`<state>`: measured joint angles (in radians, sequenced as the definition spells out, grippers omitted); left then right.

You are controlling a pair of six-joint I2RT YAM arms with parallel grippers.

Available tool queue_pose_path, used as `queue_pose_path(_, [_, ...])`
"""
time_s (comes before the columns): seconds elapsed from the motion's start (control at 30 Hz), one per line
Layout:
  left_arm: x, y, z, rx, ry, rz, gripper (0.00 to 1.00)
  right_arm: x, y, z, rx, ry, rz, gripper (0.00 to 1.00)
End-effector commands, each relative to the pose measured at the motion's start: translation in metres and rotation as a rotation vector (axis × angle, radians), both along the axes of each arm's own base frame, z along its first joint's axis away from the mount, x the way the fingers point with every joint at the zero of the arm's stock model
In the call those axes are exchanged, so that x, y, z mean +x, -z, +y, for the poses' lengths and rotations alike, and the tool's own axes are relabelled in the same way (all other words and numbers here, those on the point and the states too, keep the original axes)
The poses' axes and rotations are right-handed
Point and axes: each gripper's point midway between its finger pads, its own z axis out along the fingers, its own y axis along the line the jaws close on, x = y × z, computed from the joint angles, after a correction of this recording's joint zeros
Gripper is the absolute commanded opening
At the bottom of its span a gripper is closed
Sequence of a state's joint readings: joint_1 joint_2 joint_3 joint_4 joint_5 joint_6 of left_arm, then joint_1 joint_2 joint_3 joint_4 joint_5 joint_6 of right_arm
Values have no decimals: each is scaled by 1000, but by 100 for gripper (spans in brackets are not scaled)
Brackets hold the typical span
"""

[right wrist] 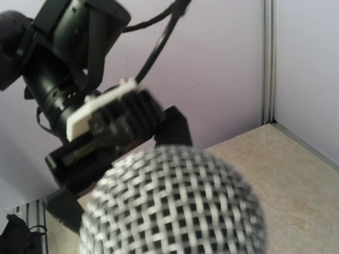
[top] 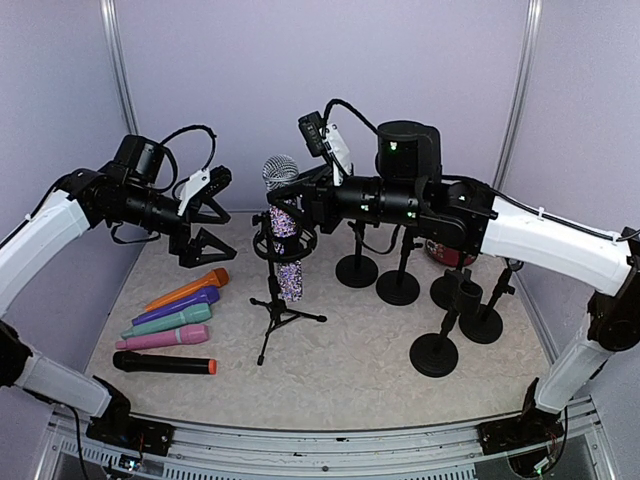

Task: Remove the microphone from the stand
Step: Move the microphone stand with the microphone to the center of the board, then hold the microphone stand with the microphone at the center of the board.

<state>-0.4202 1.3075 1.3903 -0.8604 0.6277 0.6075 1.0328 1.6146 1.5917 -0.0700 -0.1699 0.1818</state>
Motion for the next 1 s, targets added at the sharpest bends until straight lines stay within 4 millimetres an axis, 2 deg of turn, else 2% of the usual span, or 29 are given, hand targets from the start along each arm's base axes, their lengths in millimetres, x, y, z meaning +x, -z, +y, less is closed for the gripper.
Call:
queue_pose_path(0.0, [1, -29, -16, -93, 24, 15, 98, -5, -19, -10, 65, 63, -67, 0])
queue_pose_path(0.1, [2, -39, -21, -126, 28, 36, 97, -11, -14, -12, 68, 80, -85, 0])
queue_pose_path(0.27, [2, -39, -29, -160, 49, 89, 90, -20, -15, -12, 66, 104, -120, 0])
queue_pose_path(0.4, [0, -26, -40, -138, 77, 109, 81, -26, -19, -8, 57, 113, -148, 0])
queue_pose_path(0.57, [3, -4, -51, -80, 97, 120, 69, -35, -37, -9, 82, 126, -187, 0])
queue_pose_path(0.77, [14, 1, -58, -76, 95, 105, 58, -50, -47, -5, 80, 103, -211, 0])
queue_pose_path(0.87, [13, 4, -65, -69, 110, 95, 54, -57, -52, -5, 85, 97, -220, 0])
queue_pose_path(0.97, [12, 15, -74, -50, 124, 99, 52, -60, -63, -10, 110, 107, -236, 0])
